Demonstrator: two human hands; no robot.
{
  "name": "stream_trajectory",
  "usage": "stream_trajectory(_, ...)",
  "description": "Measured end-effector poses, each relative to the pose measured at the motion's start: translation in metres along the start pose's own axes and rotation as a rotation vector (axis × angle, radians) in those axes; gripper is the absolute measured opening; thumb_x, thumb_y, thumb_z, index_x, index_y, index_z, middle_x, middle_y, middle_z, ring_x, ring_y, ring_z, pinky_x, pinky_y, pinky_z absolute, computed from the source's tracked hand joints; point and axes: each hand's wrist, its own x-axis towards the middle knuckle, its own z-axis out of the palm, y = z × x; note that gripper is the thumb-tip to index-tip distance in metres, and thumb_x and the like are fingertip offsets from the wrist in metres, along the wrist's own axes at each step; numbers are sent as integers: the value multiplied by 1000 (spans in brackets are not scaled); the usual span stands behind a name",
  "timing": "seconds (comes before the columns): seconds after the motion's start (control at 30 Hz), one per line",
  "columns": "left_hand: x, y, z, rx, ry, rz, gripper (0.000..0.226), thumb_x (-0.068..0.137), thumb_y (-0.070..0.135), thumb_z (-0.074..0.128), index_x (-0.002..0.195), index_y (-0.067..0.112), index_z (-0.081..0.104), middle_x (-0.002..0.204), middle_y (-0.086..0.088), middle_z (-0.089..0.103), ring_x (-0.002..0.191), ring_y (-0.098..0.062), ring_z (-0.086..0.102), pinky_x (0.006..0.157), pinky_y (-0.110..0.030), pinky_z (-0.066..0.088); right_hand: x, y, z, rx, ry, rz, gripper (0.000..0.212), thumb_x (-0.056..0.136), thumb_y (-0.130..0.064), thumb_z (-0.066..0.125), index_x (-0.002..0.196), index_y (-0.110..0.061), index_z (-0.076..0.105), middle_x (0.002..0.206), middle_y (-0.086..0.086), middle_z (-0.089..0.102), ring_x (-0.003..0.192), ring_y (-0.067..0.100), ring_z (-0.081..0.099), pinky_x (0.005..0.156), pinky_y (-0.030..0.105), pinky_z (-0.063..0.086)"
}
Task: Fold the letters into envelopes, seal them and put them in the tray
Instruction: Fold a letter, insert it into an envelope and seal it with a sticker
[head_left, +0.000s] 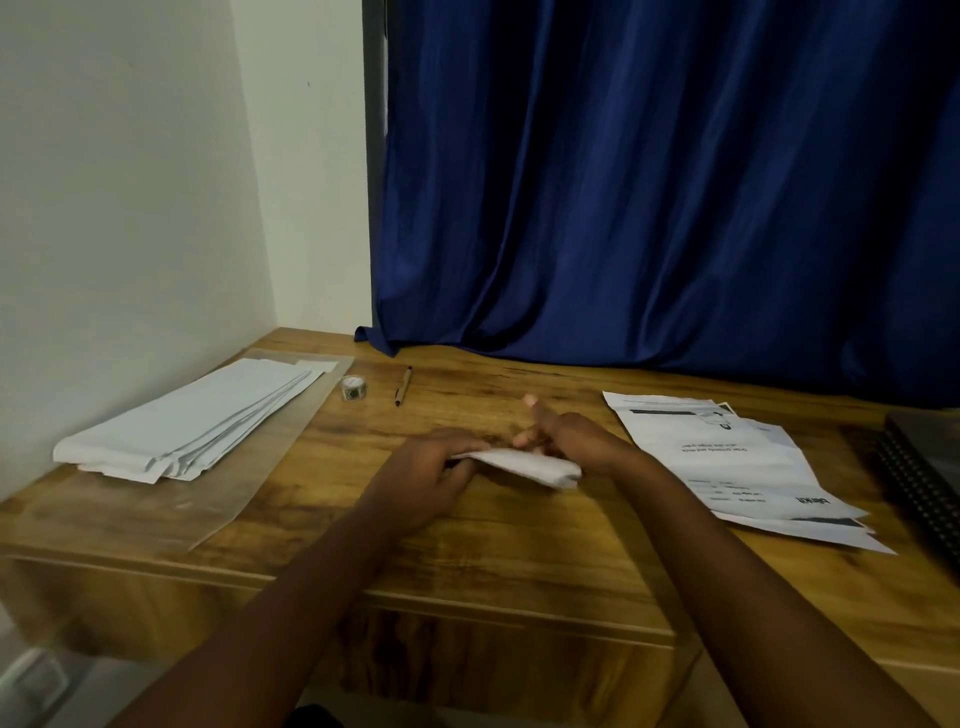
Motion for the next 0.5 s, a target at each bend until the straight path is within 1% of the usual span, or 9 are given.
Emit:
stream_trajectory(0.03, 0, 2, -3, -113, 90, -61, 23, 99, 20, 63, 119, 28, 72, 109, 13, 72, 98, -3, 66, 82, -22, 54, 0, 2, -2, 173, 16, 15, 75, 98, -74, 28, 112, -17, 75, 97, 9, 78, 83, 24, 69, 65, 30, 47)
stream_trajectory(0.1, 3, 5, -7, -326, 316, -239, 12, 98, 27, 66, 108, 30, 72, 96, 13, 72, 89, -3, 68, 69, -18, 53, 2, 5, -2, 441, 38, 29, 73, 101, -69, 26, 116, -14, 71, 104, 13, 78, 88, 31, 71, 77, 37, 52)
stream_trajectory(0.13, 5, 5, -10, -431, 422, -328, 9, 98, 28, 67, 106, 27, 71, 96, 13, 72, 89, -4, 69, 67, -17, 53, 3, 5, 0, 474, 58, 3, 66, 103, -64, 31, 117, -13, 70, 107, 12, 78, 92, 33, 71, 84, 41, 52)
stream_trajectory(0.2, 9, 4, -15, -687, 523, -472, 10, 98, 25, 67, 107, 20, 68, 99, 8, 74, 91, -10, 72, 69, -20, 57, 3, 0, 9, 422, 109, -116, 46, 103, -53, 48, 117, -16, 71, 110, 7, 78, 99, 31, 73, 89, 44, 54)
stream_trajectory(0.27, 11, 3, -16, -881, 498, -569, 15, 95, 25, 68, 109, 18, 69, 106, 2, 77, 94, -18, 75, 77, -34, 61, 1, -8, 21, 397, 93, -227, 36, 98, -47, 61, 118, -19, 72, 108, 1, 79, 104, 27, 74, 91, 45, 57)
stream_trajectory(0.3, 12, 2, -16, -910, 451, -610, 16, 94, 26, 70, 108, 17, 69, 106, 0, 78, 95, -20, 75, 79, -39, 62, -2, -15, 27, 415, 77, -255, 35, 96, -45, 64, 118, -19, 72, 106, 0, 79, 102, 26, 74, 90, 44, 58)
stream_trajectory(0.37, 10, 1, -11, -830, 303, -651, 20, 92, 28, 73, 108, 16, 71, 106, -3, 78, 94, -21, 76, 83, -44, 62, -3, -26, 39, 468, 55, -281, 34, 95, -43, 67, 115, -17, 73, 104, 2, 79, 94, 22, 76, 82, 39, 60)
stream_trajectory(0.43, 8, 0, -7, -731, 178, -614, 26, 92, 29, 73, 114, 14, 72, 108, -2, 78, 95, -21, 76, 85, -43, 62, 1, -30, 49, 521, 60, -277, 31, 95, -37, 68, 116, -14, 72, 105, 5, 79, 94, 22, 77, 80, 38, 62)
stream_trajectory(0.5, 8, 1, -7, -739, 171, -581, 23, 95, 26, 70, 114, 13, 72, 106, -2, 78, 93, -20, 76, 80, -36, 62, 9, -27, 59, 635, 73, -215, 27, 98, -26, 67, 119, -11, 70, 108, 6, 78, 98, 25, 76, 87, 43, 62)
